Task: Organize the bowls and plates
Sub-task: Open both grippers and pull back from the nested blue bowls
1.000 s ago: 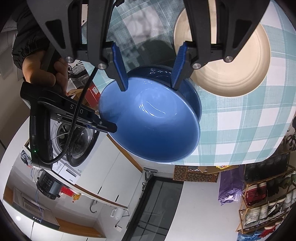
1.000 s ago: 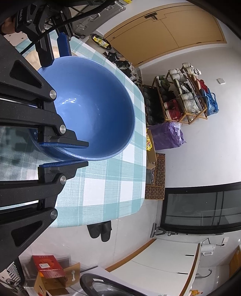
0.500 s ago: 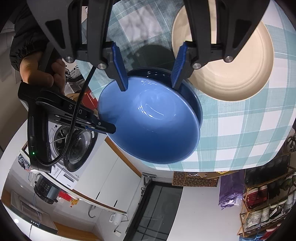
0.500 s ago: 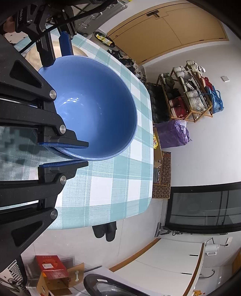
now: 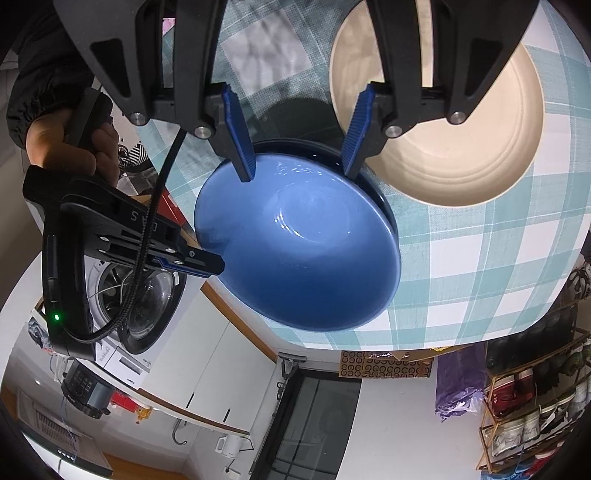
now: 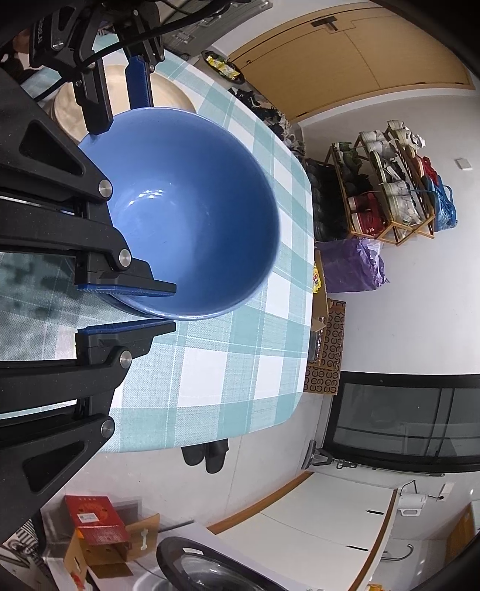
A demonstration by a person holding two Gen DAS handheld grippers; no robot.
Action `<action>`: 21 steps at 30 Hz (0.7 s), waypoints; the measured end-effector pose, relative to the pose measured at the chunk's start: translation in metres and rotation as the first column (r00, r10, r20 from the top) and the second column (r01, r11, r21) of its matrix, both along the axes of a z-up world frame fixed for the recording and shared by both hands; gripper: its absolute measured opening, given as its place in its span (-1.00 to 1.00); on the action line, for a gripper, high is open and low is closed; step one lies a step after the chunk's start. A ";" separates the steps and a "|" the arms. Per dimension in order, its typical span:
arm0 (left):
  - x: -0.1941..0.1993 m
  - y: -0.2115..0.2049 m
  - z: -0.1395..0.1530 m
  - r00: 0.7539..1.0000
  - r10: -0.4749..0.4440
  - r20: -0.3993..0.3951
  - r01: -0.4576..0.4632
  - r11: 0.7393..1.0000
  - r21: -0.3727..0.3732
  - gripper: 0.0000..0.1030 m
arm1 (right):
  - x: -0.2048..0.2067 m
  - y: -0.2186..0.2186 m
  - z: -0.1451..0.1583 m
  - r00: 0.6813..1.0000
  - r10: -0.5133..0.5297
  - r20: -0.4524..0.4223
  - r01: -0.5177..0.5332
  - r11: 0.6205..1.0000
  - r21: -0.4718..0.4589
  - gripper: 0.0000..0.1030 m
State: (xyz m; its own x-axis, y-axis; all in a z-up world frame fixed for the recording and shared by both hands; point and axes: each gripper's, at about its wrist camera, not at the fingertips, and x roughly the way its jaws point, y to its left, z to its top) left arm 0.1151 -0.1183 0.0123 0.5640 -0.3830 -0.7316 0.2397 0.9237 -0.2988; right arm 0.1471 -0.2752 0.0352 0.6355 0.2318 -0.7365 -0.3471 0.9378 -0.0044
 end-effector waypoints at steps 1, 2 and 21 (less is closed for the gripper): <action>0.000 0.000 -0.001 1.000 -0.001 0.000 0.001 1.000 0.002 -0.08 | 0.000 0.000 0.000 1.000 0.000 0.002 0.000 1.000 -0.007 -0.76; 0.001 0.000 -0.001 1.000 -0.002 0.001 0.002 1.000 0.005 -0.07 | 0.000 0.000 0.000 1.000 0.000 0.005 0.000 1.000 -0.010 -0.76; 0.003 0.034 0.004 0.997 0.060 0.046 -0.063 0.996 0.060 0.62 | -0.010 -0.007 0.003 1.000 0.011 0.013 -0.012 0.999 0.035 -0.27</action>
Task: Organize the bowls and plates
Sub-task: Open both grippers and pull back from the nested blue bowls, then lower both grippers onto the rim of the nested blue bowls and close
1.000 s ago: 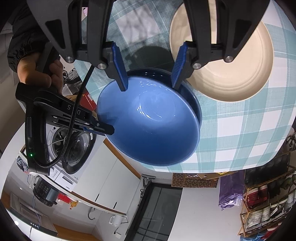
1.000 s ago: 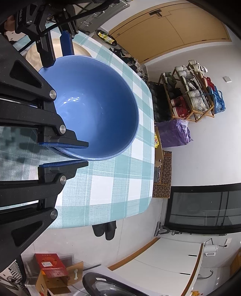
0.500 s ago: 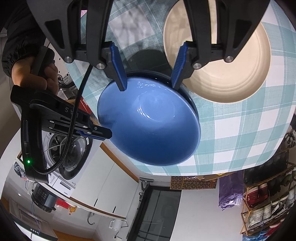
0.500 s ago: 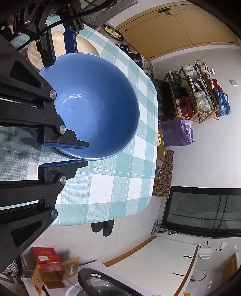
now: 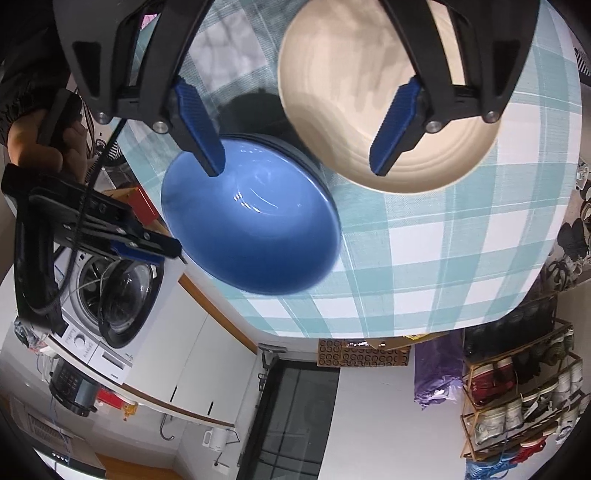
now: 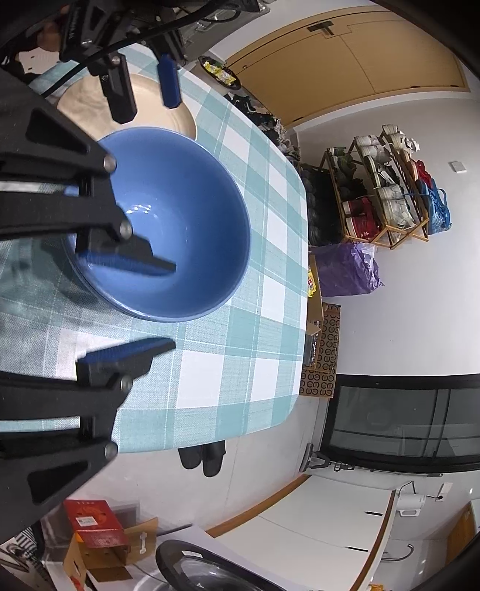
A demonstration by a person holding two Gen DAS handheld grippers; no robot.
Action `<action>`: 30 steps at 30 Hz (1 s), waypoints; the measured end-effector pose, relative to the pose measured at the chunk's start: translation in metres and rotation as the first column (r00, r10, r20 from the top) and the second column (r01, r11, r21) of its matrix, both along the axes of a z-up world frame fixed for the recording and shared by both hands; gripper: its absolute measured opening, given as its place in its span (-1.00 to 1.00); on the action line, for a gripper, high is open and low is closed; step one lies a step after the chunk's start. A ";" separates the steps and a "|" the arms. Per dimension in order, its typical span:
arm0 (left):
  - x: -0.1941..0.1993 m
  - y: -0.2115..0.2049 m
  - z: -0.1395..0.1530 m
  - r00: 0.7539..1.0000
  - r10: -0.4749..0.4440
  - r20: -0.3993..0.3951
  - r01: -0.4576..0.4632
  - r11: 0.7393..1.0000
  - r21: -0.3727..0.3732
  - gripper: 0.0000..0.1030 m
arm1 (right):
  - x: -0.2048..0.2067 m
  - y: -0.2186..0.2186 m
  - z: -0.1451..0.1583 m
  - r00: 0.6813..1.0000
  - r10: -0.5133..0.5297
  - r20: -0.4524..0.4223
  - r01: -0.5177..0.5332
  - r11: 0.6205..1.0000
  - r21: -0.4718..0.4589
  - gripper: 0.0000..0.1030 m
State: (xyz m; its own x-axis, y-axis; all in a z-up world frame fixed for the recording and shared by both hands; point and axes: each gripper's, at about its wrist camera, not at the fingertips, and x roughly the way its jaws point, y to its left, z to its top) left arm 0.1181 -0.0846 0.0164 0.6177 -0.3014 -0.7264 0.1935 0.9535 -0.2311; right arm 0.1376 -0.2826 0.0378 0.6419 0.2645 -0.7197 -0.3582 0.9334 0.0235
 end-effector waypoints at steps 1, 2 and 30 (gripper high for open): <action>0.000 0.001 0.000 1.000 0.000 0.001 0.000 1.000 -0.002 0.69 | -0.001 -0.001 0.001 1.000 0.004 0.002 -0.004 1.000 0.001 -0.24; 0.001 0.004 0.000 1.000 0.006 0.006 -0.006 1.000 -0.004 0.71 | -0.002 -0.001 0.001 1.000 0.007 0.005 -0.007 1.000 0.001 -0.11; 0.035 0.025 -0.011 0.998 0.060 0.035 -0.062 0.996 0.067 1.00 | -0.020 -0.027 -0.011 0.995 -0.093 -0.025 0.095 0.987 0.126 0.98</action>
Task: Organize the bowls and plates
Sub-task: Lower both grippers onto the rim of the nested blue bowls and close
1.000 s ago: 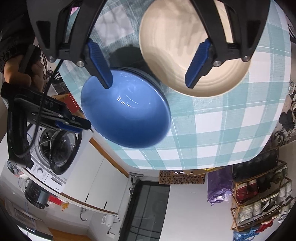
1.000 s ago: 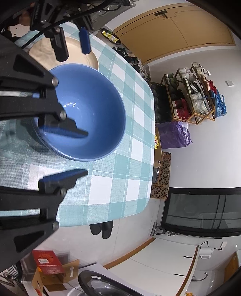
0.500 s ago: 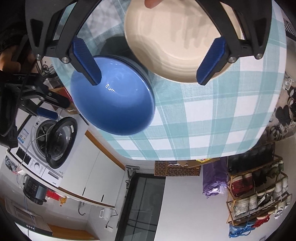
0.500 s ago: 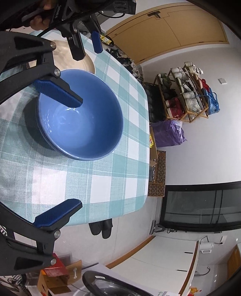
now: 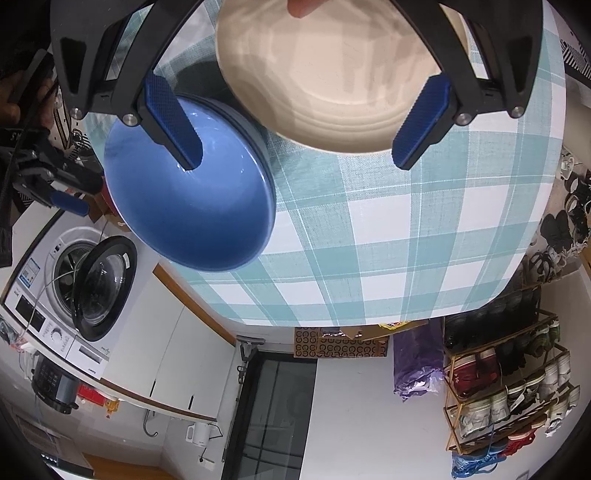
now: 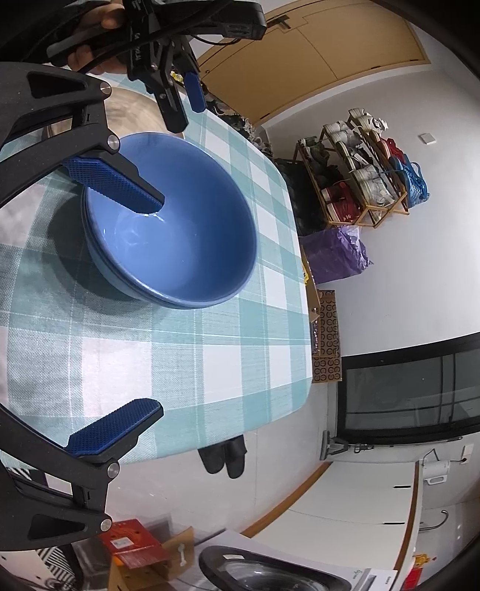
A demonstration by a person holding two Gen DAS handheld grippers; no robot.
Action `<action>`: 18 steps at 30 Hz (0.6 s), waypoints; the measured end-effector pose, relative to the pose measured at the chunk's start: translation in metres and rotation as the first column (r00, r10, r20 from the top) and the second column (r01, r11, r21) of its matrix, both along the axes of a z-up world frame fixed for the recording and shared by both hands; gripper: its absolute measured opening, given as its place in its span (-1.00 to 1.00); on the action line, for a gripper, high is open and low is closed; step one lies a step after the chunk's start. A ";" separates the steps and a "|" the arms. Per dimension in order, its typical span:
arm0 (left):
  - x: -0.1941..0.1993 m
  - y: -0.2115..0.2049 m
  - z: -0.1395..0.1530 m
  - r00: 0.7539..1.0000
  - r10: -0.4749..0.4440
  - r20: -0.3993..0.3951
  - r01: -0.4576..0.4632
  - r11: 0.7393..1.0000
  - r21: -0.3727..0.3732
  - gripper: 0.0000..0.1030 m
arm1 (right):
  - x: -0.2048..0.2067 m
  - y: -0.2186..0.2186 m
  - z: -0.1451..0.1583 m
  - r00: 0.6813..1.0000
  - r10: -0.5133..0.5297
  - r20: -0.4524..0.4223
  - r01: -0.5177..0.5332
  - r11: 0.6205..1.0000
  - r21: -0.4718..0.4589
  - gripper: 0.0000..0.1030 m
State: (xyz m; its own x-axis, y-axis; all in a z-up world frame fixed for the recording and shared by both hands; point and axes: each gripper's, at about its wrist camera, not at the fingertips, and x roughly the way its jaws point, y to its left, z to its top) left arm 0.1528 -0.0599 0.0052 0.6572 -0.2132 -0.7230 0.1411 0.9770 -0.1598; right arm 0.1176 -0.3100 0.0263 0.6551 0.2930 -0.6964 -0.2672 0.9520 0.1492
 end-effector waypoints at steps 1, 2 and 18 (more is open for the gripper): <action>0.001 0.000 -0.001 1.000 -0.001 0.000 0.001 1.000 0.003 1.00 | 0.001 0.000 -0.002 1.000 0.002 -0.005 -0.002 1.000 0.006 0.98; 0.003 0.000 -0.001 1.000 -0.004 0.000 0.004 1.000 0.004 1.00 | 0.001 0.000 -0.003 1.000 0.000 -0.009 0.000 1.000 0.013 0.98; 0.023 -0.005 -0.011 0.998 -0.040 -0.045 0.040 0.999 -0.018 1.00 | 0.007 -0.001 -0.025 0.998 0.018 -0.066 -0.008 0.990 0.140 0.98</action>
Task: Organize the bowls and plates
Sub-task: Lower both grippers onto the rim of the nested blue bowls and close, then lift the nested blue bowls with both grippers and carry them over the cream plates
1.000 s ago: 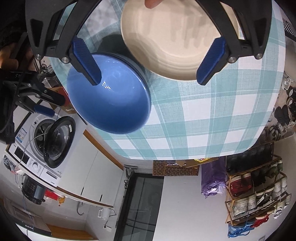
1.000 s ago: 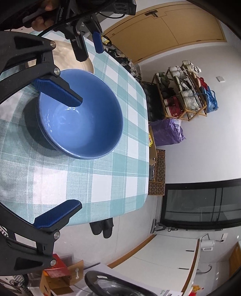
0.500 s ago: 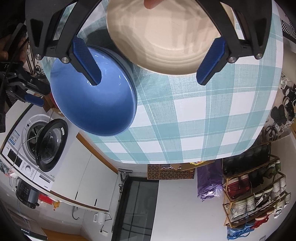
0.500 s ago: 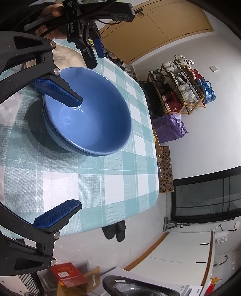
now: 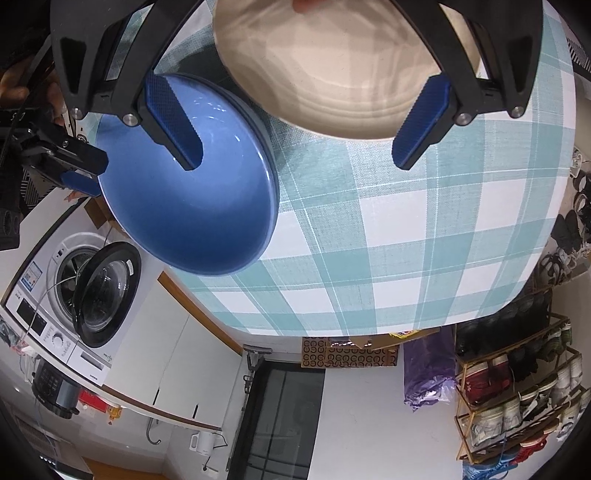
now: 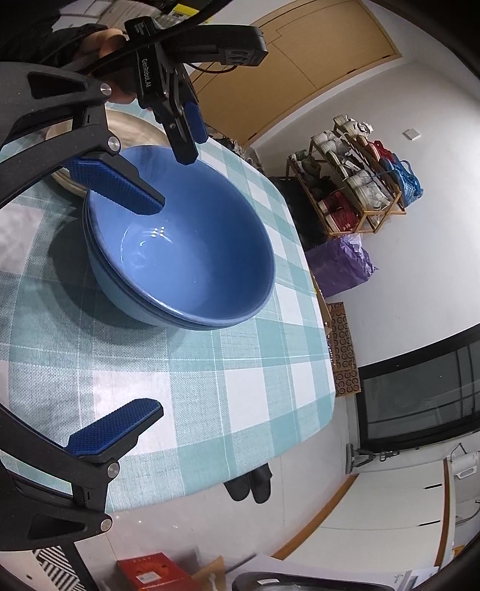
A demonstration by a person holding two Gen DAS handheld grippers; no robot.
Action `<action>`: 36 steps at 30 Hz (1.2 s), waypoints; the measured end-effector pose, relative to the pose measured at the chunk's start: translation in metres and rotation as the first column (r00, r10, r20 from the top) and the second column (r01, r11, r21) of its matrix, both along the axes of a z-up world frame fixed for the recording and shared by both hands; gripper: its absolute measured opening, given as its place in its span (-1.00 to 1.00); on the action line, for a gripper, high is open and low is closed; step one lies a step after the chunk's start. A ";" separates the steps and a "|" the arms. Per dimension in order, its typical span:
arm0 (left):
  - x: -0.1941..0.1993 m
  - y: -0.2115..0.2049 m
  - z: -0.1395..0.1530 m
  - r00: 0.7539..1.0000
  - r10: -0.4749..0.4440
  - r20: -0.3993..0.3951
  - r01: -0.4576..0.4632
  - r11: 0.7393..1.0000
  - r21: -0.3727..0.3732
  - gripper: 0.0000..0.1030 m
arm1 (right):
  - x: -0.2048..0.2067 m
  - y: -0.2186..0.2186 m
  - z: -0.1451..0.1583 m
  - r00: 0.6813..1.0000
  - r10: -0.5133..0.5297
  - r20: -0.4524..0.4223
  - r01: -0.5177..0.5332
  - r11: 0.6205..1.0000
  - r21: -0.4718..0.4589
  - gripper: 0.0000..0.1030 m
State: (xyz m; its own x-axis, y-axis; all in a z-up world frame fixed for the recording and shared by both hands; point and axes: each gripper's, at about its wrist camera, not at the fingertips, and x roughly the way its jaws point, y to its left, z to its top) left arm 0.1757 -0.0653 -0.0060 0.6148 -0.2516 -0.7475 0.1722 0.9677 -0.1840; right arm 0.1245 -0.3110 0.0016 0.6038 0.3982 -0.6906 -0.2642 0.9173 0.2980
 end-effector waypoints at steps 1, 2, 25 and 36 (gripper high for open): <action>0.001 -0.001 -0.001 1.000 -0.005 -0.004 0.005 1.000 0.000 0.99 | 0.001 0.000 -0.001 1.000 0.000 -0.004 0.000 1.000 0.007 0.98; 0.002 -0.003 -0.002 1.000 -0.016 -0.007 0.016 1.000 0.000 0.99 | 0.002 0.001 -0.003 1.000 0.001 -0.008 -0.001 1.000 0.012 0.97; 0.009 -0.019 -0.015 0.988 -0.125 -0.095 0.118 0.990 -0.071 0.09 | 0.009 0.015 -0.013 0.998 0.060 -0.019 -0.059 0.997 0.047 0.32; 0.007 -0.021 -0.013 0.986 -0.140 -0.093 0.132 0.987 -0.093 -0.31 | 0.006 0.018 -0.010 0.998 0.058 -0.009 -0.058 0.998 0.017 0.10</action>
